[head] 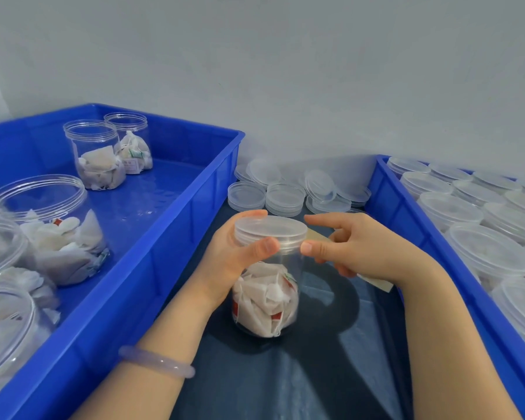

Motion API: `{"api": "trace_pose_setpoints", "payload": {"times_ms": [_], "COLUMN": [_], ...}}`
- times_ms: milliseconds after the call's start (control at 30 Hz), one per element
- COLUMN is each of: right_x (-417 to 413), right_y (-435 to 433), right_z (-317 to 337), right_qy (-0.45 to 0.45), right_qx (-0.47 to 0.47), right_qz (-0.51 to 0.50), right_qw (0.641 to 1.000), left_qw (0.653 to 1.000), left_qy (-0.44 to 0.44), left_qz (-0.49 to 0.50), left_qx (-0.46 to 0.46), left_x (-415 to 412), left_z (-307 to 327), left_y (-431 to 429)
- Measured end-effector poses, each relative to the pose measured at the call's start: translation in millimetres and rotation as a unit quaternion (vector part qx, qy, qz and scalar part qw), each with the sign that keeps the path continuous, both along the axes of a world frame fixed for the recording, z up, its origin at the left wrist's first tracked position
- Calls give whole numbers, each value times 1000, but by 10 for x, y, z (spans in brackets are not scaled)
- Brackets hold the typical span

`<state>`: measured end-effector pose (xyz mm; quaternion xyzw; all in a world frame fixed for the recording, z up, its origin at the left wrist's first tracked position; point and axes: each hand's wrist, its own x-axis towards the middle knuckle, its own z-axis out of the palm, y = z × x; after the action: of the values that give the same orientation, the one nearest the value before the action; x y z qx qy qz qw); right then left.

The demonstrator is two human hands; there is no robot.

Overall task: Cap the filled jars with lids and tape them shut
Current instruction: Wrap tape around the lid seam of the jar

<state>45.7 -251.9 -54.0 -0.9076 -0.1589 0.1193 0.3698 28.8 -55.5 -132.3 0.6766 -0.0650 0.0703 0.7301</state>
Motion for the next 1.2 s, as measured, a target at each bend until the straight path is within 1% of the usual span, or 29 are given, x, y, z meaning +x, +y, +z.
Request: {"api": "trace_pose_setpoints", "payload": {"times_ms": [100,200,267,433,533,633,700,833,933,1033,1200], "right_x": [-22,-26,-19,-11,12,11,9,19,-4,-11,14], "right_y": [-7,9,26,60,65,84,101,142,105,54,12], "right_z": [5,5,-5,-38,-52,-63,-71,-79,-49,-39,-82], "right_qy": [20,14,0,-30,-42,-58,-70,-86,-78,-53,-39], "right_qx": [-12,-31,-41,-54,-73,-88,-91,-103,-97,-68,-78], "right_qz": [26,24,14,11,7,9,7,3,18,31,26], "right_qw": [999,999,999,998,996,994,993,991,992,996,996], "left_qw": [999,998,997,983,982,985,984,981,979,980,976], "left_qy": [-28,-37,-36,-56,-89,-84,-81,-77,-72,-77,-87], "left_qz": [19,50,65,149,141,124,132,162,165,167,174], "left_qx": [-1,-2,27,86,90,86,93,75,92,81,95], "left_x": [-12,-18,-20,-14,-34,-24,-17,-17,-5,11,3], "left_z": [13,2,0,-9,14,-12,-32,-35,-42,-52,-86], "left_y": [-44,-68,-99,-145,-157,-173,-190,-184,-163,-153,-163]}}
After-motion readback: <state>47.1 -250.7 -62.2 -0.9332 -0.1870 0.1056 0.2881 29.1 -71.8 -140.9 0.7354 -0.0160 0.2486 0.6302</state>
